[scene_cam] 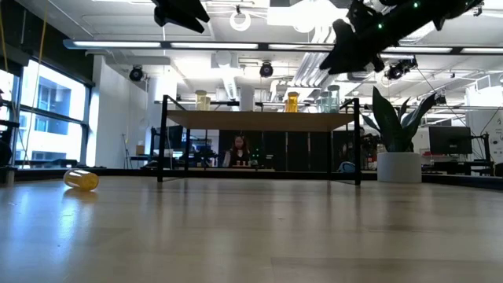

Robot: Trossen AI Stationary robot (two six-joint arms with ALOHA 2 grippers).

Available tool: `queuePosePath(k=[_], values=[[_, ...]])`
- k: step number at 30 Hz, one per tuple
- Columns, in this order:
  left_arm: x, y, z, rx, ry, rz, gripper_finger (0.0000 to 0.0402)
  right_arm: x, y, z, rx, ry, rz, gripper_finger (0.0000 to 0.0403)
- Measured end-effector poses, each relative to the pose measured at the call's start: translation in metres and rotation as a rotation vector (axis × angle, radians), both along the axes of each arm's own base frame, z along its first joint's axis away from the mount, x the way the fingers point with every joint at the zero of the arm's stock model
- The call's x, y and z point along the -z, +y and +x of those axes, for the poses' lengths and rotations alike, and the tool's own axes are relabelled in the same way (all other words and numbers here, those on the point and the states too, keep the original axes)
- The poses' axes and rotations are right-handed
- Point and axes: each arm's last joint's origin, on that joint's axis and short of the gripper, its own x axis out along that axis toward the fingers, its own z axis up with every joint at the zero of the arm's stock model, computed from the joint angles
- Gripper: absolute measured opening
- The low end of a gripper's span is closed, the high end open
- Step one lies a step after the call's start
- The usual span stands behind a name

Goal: Pick and place medicine bottles onto shelf by color
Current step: Put the yellow medicine bottle on the shelf aligned with the other yellow medicine bottles

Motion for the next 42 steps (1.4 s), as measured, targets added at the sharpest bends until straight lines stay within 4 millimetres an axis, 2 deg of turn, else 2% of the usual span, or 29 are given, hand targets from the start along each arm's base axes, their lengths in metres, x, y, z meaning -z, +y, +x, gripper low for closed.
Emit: queuePosePath(k=[6,12,19,24,31,42], values=[[0.002,-0.001,-0.001,-0.005,0.021,-0.015,0.0216,-0.034,0.000,0.000,-0.004,-0.024,-0.021,0.0168],[0.010,-0.004,-0.007,-0.016,0.086,-0.121,0.0216,-0.065,0.003,-0.003,-0.035,-0.008,-0.001,0.0168],[0.018,-0.023,-0.009,0.001,0.166,-0.210,0.0216,-0.090,0.019,-0.009,-0.068,-0.008,0.129,0.0168],[0.022,-0.044,-0.008,0.030,0.210,-0.224,0.0216,-0.088,0.034,-0.008,-0.104,-0.062,0.302,0.0168],[0.039,-0.064,-0.006,0.089,0.264,-0.258,0.0216,-0.077,0.065,0.001,-0.195,-0.112,0.685,0.0168],[0.040,-0.083,-0.005,0.177,0.275,-0.253,0.0216,-0.038,0.128,0.021,-0.112,0.084,1.048,0.0168]])
